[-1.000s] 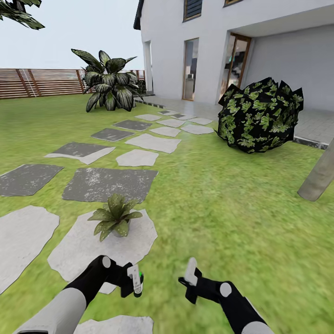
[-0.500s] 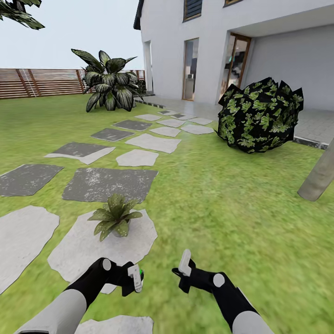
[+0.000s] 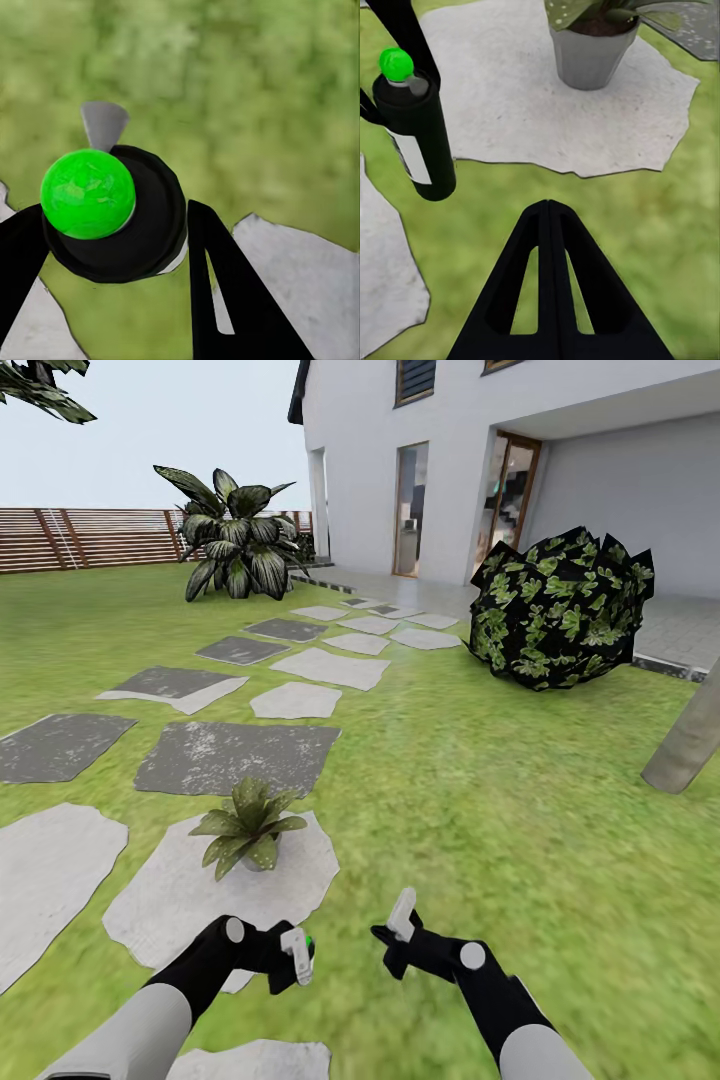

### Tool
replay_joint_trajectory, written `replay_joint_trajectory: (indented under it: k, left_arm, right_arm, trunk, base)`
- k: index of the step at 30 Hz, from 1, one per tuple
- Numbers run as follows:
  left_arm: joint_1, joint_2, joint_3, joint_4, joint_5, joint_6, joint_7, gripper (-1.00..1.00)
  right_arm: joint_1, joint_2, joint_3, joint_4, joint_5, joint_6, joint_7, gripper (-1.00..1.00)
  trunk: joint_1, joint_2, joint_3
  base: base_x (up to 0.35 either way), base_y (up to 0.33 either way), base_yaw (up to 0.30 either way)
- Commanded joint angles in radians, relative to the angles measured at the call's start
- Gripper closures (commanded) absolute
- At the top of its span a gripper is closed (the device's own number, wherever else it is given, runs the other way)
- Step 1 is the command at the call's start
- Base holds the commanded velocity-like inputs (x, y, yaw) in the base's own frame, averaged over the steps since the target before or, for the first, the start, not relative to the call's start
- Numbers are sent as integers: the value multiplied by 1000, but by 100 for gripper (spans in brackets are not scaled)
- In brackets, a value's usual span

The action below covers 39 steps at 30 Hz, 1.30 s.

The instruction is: Pick up the pesticide atomizer in the garden and spray insectifuge to fully cover both potted plants in the garden.

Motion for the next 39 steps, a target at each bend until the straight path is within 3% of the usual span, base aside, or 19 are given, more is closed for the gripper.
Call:
replay_joint_trajectory:
  k: [1, 11, 15, 23, 39]
  left_arm:
    - [0, -6, 1, -1, -10, -10, 5, 100]
    - [-2, -50, 1, -1, -11, -9, 34, 100]
    - [-2, -53, 1, -1, -12, -8, 33, 100]
    - [-2, -53, 0, 0, -18, -8, 32, 100]
    - [-2, -106, -5, 6, -21, -8, 31, 100]
  right_arm:
    - [-1, 2, -8, 0, 7, -2, 6, 100]
    - [-1, 2, 0, 8, 4, 1, 18, 100]
    - [-1, 2, 27, 8, 4, 1, 56, 100]
    - [-1, 2, 78, 9, 4, 1, 62, 100]
    - [-2, 2, 84, 9, 4, 2, 62, 100]
  trunk:
    - [0, 0, -1]
    - [0, 0, -1]
    - [0, 0, -1]
    - [0, 0, -1]
    - [0, 0, -1]
  base:
    - [0, 0, 0]
    - [0, 0, 0]
    - [0, 0, 0]
    - [0, 0, 0]
    - [0, 0, 0]
